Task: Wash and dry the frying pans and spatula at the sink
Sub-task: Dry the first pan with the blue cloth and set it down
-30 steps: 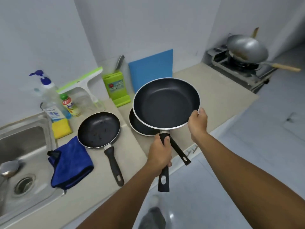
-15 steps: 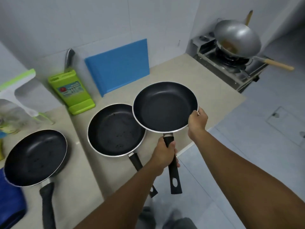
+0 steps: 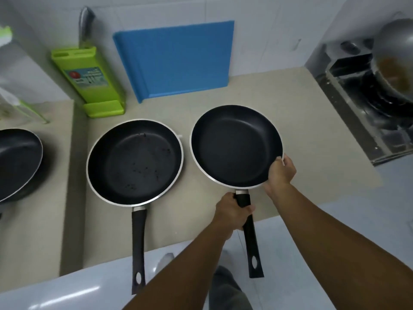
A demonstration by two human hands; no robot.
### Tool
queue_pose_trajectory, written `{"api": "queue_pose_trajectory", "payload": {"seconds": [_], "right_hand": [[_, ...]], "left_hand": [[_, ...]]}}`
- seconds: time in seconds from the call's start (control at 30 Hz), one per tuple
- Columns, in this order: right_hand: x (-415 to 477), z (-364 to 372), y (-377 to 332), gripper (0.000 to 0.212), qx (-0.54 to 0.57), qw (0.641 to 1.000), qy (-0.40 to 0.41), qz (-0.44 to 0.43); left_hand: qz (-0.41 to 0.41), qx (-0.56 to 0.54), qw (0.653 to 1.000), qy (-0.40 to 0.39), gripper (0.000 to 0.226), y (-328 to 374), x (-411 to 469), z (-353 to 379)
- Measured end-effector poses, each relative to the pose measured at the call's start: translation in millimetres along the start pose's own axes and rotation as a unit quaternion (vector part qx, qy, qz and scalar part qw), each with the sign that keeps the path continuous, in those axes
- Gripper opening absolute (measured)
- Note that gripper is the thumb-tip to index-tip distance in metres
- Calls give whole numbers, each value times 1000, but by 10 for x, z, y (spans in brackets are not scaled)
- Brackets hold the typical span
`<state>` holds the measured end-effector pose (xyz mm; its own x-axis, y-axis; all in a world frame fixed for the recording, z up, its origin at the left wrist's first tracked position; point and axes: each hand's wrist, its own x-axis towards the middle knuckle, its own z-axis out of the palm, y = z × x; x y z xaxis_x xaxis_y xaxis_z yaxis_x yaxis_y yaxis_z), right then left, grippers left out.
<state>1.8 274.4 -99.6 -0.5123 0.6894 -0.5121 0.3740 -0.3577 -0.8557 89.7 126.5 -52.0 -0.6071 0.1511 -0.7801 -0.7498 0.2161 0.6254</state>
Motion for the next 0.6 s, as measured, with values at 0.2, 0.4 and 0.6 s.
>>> {"api": "queue_pose_trajectory", "payload": {"seconds": [0.2,0.4,0.6], "right_hand": [[411,141,-30,36,-53,997,-37,-32],[575,181,-29,35,-74,994,-55,-52],[680,146,-29,34,-84,993,-63,-57]], "left_hand": [[-2,-10,999,46,30,8,438,284],[6,7,998,62,34,-12,630,396],[7,4,998,61,34,-24,686,486]]}}
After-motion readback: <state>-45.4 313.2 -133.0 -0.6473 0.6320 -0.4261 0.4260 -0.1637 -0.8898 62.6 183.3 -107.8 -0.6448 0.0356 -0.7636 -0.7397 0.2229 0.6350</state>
